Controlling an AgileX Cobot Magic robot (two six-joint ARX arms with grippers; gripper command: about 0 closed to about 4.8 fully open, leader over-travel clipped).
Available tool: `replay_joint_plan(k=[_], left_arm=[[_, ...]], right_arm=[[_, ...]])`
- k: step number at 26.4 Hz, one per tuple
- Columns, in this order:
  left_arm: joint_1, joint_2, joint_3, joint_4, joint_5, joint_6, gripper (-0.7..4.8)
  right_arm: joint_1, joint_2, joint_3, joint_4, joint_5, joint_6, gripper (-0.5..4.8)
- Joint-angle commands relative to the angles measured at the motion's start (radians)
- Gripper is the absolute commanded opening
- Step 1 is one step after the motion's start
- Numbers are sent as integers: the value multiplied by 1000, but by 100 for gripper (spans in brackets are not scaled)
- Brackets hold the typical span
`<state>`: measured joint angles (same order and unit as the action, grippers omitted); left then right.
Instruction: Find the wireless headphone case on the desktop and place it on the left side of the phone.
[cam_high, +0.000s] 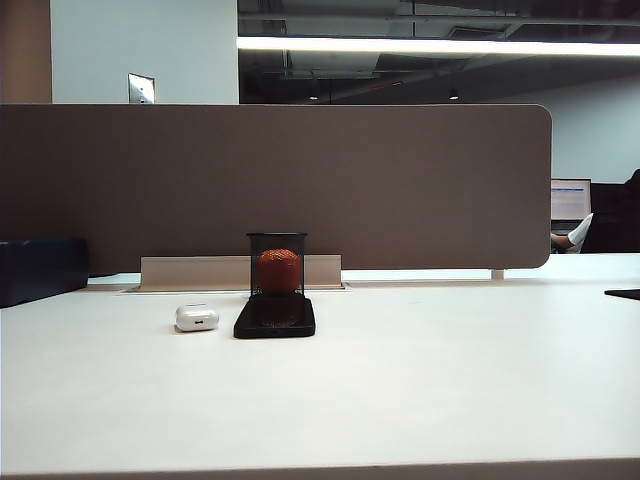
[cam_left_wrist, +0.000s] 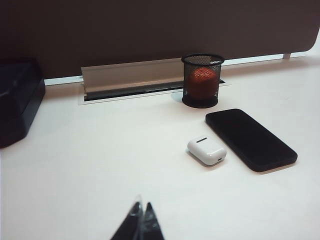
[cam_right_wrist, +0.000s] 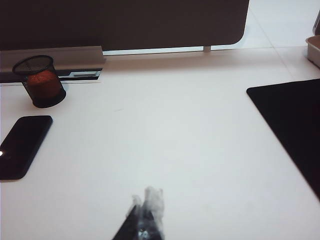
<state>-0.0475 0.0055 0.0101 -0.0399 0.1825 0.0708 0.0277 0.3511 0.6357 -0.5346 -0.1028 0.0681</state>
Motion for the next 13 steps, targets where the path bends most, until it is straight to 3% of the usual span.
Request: replay_joint_plan(k=[1, 7, 13], left_arm=[[-1, 1, 2, 19, 3, 0, -6], [-1, 1, 2, 20, 1, 0, -6], [-1, 1, 2, 26, 1, 0, -5]], right_arm=[[2, -90, -92, 68, 4, 71, -9], [2, -296, -305, 177, 5, 86, -9], [3, -353, -425, 221, 3, 86, -9]])
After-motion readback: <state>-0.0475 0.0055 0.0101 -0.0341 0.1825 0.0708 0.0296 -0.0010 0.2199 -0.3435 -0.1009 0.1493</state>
